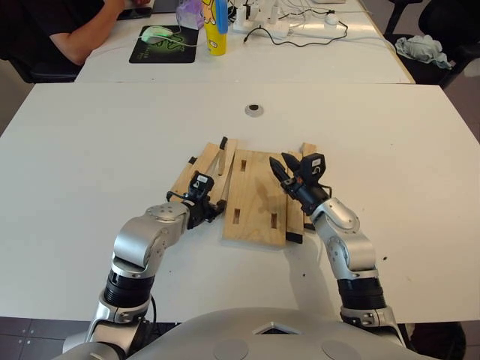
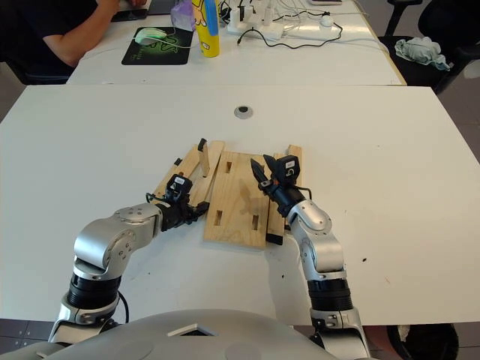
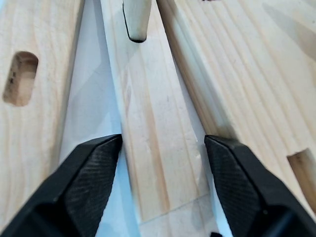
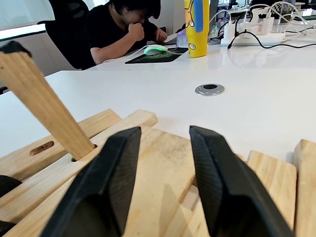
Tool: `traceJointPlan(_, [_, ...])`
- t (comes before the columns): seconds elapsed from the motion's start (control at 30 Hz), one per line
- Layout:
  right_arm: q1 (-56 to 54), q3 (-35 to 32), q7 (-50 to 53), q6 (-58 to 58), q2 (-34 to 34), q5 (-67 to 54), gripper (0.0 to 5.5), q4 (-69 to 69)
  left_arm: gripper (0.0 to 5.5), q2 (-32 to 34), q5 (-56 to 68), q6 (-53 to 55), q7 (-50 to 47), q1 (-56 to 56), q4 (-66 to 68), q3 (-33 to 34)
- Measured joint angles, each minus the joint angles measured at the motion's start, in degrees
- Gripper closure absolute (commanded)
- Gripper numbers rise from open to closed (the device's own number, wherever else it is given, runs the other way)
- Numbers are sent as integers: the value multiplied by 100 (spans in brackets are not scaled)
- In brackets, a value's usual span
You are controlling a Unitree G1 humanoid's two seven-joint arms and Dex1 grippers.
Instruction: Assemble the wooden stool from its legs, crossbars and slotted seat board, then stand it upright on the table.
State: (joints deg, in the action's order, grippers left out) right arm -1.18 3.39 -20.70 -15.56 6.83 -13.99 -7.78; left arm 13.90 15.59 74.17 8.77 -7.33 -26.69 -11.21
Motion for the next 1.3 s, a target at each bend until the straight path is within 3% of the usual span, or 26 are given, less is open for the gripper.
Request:
traceJointPlan(0.23, [-4,-1,6,2,-11,0,368,4,341,-6,-9,-130,1,54,82,63])
traceJointPlan(0.47, [-39,-5,-6,-2,9,0,368,52,341,-85,-20,-368,-44,122,169,144])
traceJointPlan(0.7, [-124,-1,-22,-48,111,32,368,173,341,-622,-102,-1669,-211,193,399,601])
traceJointPlan(0.83, [-420,-89,-8,-186,140,21,368,301,341,-658,177,-2271,216,-239,463,875])
traceJointPlan(0.97, [-936,-437,51,-508,231,-182,368,561,341,-216,500,-2525,978,-606,660,1057])
traceJointPlan(1.3, [-1047,-740,-317,-808,353,-676,223,750,341,77,498,-2862,1209,-538,1031,1188])
